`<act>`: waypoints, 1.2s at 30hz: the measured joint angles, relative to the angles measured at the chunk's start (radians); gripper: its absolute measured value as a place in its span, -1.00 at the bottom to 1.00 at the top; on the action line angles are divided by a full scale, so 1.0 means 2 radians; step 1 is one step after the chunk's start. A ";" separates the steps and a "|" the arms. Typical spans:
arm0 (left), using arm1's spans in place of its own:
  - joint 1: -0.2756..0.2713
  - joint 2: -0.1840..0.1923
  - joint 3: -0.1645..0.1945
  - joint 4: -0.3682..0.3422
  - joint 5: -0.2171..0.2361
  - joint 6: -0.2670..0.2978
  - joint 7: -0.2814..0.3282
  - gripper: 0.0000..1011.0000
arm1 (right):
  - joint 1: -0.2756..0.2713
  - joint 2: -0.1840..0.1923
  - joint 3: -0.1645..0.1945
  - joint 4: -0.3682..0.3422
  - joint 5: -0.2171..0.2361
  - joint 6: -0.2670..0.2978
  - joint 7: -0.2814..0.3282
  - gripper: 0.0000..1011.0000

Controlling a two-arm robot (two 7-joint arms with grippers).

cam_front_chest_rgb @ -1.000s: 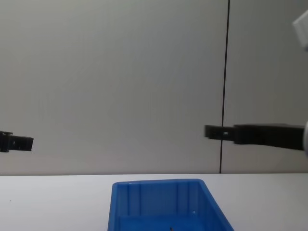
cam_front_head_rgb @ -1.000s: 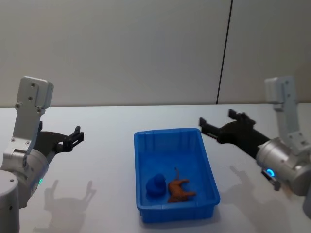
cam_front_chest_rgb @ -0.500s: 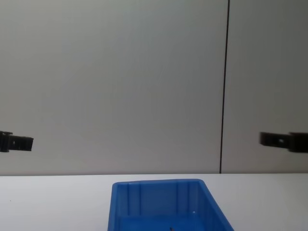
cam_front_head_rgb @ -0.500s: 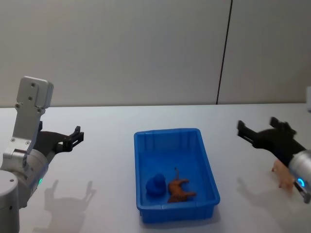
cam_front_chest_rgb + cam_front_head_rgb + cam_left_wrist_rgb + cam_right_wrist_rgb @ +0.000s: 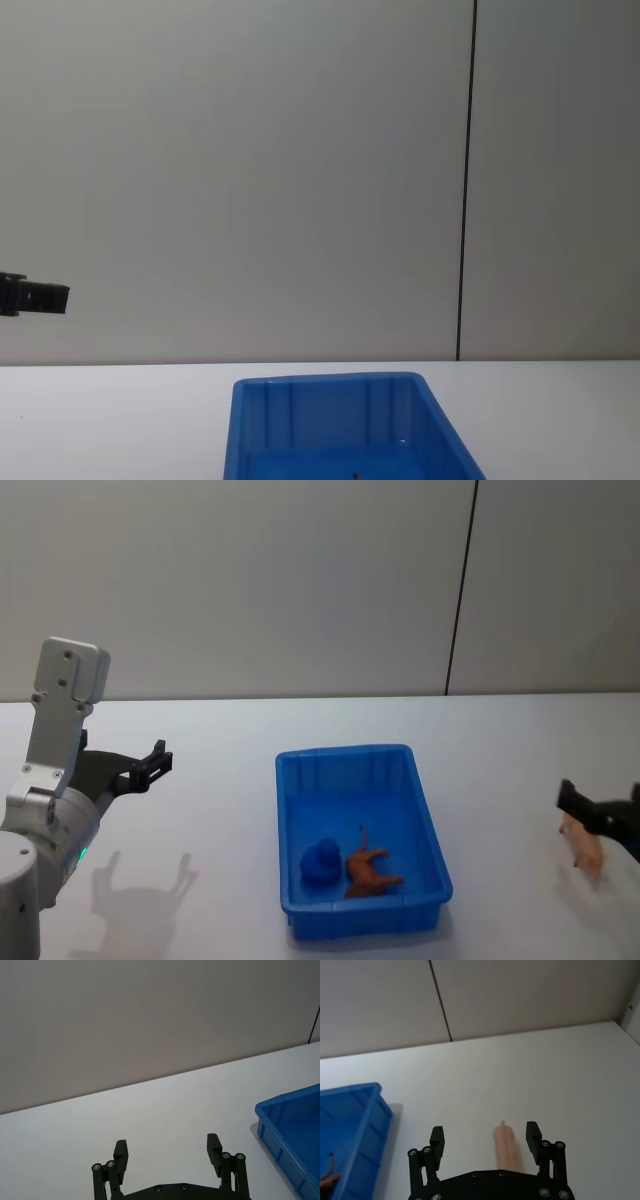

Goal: Pick up the two dolls from the table and place them into the box.

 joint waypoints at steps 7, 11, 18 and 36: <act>0.000 0.000 0.000 0.000 0.000 0.000 0.000 0.98 | -0.016 0.005 0.010 -0.004 0.010 0.013 -0.028 0.98; 0.000 0.000 0.000 0.000 0.000 0.000 0.000 0.98 | -0.016 0.006 0.013 -0.001 0.011 0.018 -0.035 0.98; 0.000 0.000 0.000 0.000 0.000 0.000 0.000 0.98 | -0.007 0.004 0.016 0.014 0.009 0.031 -0.037 0.98; 0.000 0.000 0.000 0.000 0.000 0.000 0.000 0.98 | 0.038 -0.014 0.012 0.086 0.008 0.069 -0.018 0.98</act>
